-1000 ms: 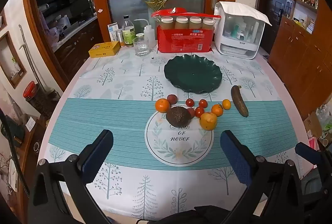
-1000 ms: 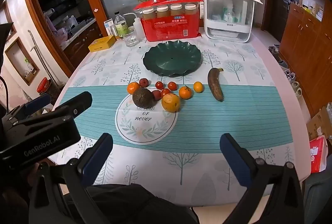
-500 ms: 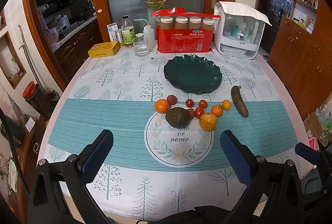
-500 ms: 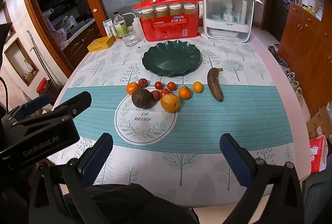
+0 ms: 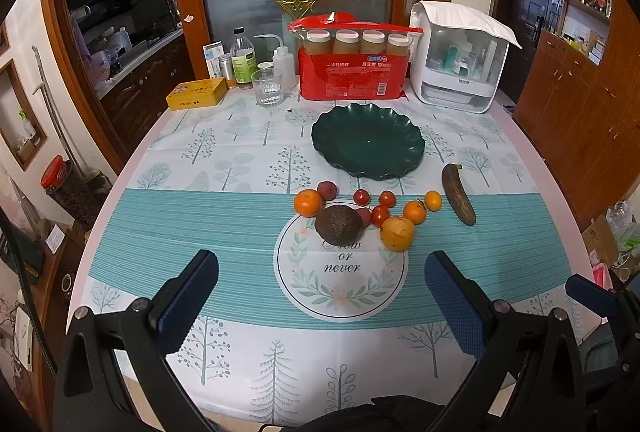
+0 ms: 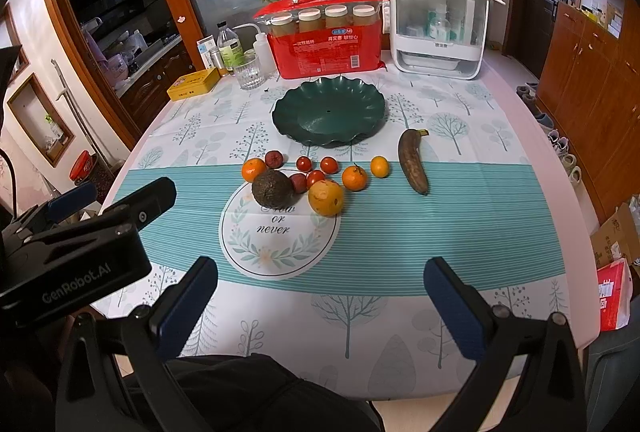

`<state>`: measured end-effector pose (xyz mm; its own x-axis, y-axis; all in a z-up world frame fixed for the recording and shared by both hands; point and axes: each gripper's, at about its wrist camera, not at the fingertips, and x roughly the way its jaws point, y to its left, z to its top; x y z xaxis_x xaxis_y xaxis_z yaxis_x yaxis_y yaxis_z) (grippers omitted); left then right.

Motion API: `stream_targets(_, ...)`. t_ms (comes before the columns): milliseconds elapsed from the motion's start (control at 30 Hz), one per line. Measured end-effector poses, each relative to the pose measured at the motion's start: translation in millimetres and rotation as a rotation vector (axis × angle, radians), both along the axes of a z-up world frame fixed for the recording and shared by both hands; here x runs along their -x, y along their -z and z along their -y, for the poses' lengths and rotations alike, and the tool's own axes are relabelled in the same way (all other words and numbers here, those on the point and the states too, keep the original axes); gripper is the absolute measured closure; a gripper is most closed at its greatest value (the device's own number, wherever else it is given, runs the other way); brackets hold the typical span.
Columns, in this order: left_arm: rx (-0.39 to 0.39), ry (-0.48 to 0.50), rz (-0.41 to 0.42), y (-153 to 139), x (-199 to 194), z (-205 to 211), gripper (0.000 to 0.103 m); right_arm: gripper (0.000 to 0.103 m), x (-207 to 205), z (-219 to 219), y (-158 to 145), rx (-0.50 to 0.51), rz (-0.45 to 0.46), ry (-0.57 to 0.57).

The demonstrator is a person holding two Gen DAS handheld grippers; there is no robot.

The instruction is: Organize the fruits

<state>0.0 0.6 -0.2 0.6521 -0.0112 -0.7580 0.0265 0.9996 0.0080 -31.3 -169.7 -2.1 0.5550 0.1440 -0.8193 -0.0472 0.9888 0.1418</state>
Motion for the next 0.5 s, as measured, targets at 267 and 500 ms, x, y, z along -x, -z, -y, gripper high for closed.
stream_targets(267,0.011,-0.005,-0.015,-6,8,4,0.001,0.0,0,0,0,-0.001,-0.003,-0.001)
stream_targets(500,0.014,-0.003,-0.033,4,6,2,0.001,0.0,0,1,3,-0.003,-0.013,0.0)
